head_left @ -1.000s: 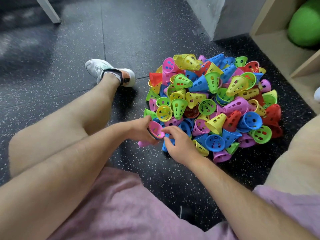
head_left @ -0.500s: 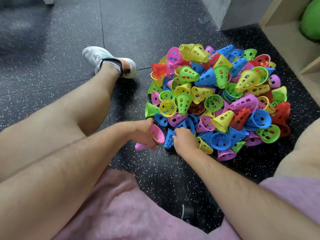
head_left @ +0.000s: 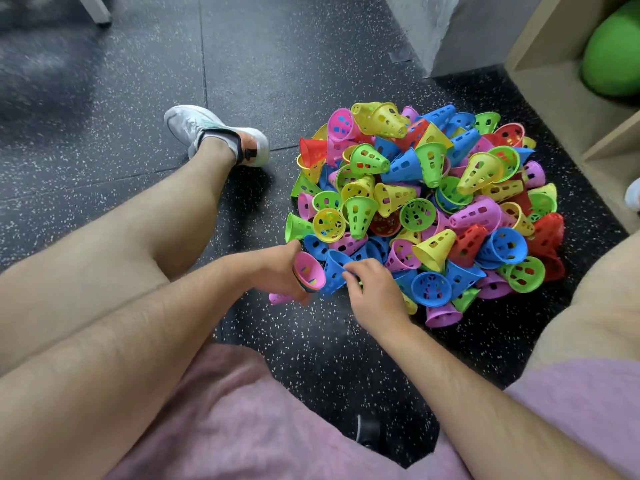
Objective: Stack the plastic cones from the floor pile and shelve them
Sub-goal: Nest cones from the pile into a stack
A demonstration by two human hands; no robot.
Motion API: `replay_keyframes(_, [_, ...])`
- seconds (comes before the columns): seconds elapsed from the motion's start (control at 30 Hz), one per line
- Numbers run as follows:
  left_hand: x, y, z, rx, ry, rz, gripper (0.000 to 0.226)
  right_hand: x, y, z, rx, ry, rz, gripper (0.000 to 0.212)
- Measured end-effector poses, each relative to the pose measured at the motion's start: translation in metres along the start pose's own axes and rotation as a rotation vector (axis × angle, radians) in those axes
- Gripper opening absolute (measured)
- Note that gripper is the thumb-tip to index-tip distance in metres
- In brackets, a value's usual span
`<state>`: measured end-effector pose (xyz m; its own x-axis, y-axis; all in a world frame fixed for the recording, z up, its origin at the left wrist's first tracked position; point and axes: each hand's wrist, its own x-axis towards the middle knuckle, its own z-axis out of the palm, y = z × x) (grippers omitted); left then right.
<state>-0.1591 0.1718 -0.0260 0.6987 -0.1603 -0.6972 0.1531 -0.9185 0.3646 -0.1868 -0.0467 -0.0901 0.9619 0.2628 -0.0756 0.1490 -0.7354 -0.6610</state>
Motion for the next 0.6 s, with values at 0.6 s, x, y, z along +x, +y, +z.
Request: replay_keyframes(0.6, [-0.001, 0.023, -0.005, -0.312, 0.195, 0.136, 0.063, 0.012, -0.021, -0.036, 0.339, 0.303, -0.107, 0.022])
